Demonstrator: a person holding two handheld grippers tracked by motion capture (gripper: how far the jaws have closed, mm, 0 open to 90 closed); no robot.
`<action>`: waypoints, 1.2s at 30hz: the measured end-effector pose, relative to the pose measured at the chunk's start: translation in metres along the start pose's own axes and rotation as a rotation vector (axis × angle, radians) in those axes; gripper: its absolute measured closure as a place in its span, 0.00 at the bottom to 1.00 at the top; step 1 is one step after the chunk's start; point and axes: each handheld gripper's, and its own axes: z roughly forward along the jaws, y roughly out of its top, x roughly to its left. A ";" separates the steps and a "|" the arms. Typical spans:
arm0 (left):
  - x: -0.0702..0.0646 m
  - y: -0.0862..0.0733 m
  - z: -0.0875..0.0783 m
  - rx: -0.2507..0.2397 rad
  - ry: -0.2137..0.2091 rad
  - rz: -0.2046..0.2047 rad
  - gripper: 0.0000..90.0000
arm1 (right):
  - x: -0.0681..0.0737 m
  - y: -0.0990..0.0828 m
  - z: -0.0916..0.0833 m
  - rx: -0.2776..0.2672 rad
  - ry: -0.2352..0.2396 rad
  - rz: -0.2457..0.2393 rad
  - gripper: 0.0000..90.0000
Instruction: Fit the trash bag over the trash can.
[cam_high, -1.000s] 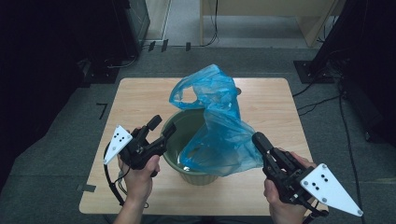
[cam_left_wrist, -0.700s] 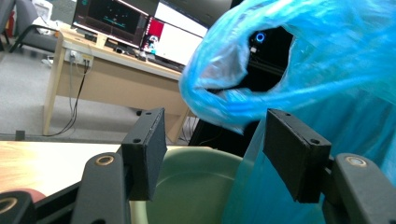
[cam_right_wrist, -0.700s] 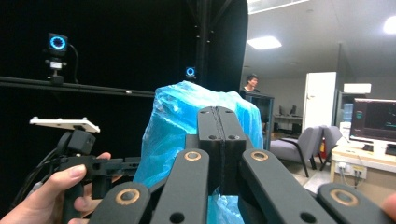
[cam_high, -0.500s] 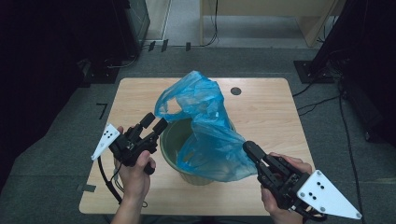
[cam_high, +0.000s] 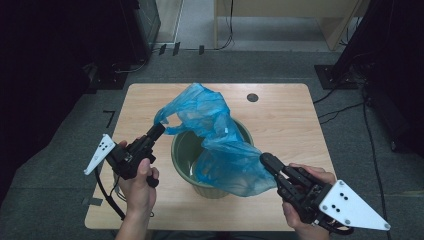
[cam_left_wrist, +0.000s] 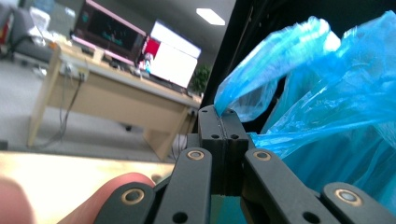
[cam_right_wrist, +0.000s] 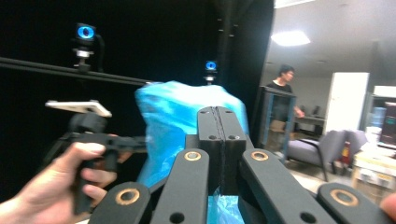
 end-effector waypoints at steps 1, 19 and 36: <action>0.000 0.003 -0.003 -0.017 0.004 0.004 1.00 | -0.002 0.001 -0.001 0.002 -0.020 0.004 1.00; 0.001 0.043 -0.038 -0.123 0.012 0.052 1.00 | -0.027 0.002 -0.010 0.042 -0.178 0.050 1.00; -0.043 0.037 -0.027 -0.112 -0.099 0.091 1.00 | 0.009 0.011 0.008 0.071 -0.121 -0.104 0.63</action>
